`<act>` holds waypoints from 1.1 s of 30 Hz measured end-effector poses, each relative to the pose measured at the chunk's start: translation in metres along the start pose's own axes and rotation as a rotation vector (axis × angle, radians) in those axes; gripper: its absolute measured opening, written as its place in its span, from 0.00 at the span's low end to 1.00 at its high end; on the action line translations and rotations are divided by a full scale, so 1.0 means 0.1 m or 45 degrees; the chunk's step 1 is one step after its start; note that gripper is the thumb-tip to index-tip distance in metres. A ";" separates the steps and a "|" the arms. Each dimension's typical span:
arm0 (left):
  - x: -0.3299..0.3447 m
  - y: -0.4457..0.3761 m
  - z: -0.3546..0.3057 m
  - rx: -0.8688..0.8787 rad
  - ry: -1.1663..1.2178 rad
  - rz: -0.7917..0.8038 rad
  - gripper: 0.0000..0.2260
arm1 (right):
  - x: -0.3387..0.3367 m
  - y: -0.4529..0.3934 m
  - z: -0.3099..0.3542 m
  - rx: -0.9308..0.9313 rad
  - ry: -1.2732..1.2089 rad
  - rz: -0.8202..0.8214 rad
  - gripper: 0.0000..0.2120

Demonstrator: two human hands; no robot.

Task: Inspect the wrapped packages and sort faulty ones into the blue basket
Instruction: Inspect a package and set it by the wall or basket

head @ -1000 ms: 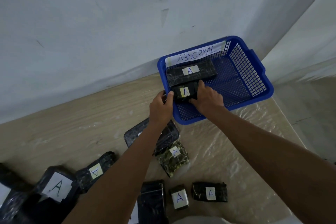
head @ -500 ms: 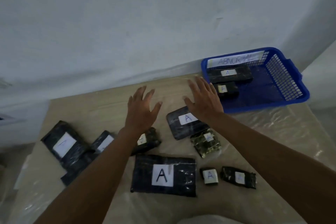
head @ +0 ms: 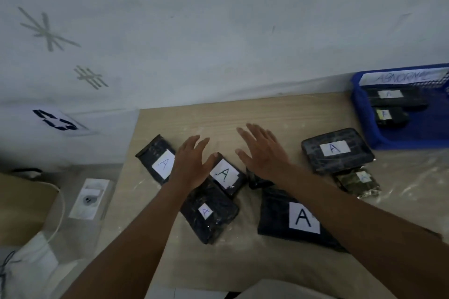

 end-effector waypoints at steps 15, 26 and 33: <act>0.46 -1.05 0.20 0.403 -0.407 0.940 0.33 | 0.80 -0.25 0.23 0.238 0.057 0.694 0.45; 0.54 -1.07 0.40 0.315 -0.158 0.977 0.22 | 0.87 -0.44 0.28 0.208 0.073 0.850 0.42; 0.43 -0.97 0.50 0.206 0.063 0.854 0.23 | 0.85 -0.39 0.30 0.247 -0.183 0.469 0.28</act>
Point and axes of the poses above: each hand's wrist, its own y-axis away from the middle knuckle, its own x-axis out of the palm, z = x × y, the point moved 1 cm from there along -y, towards the middle knuckle, and after that the axes turned 14 degrees about -x, right-handed, at the moved point
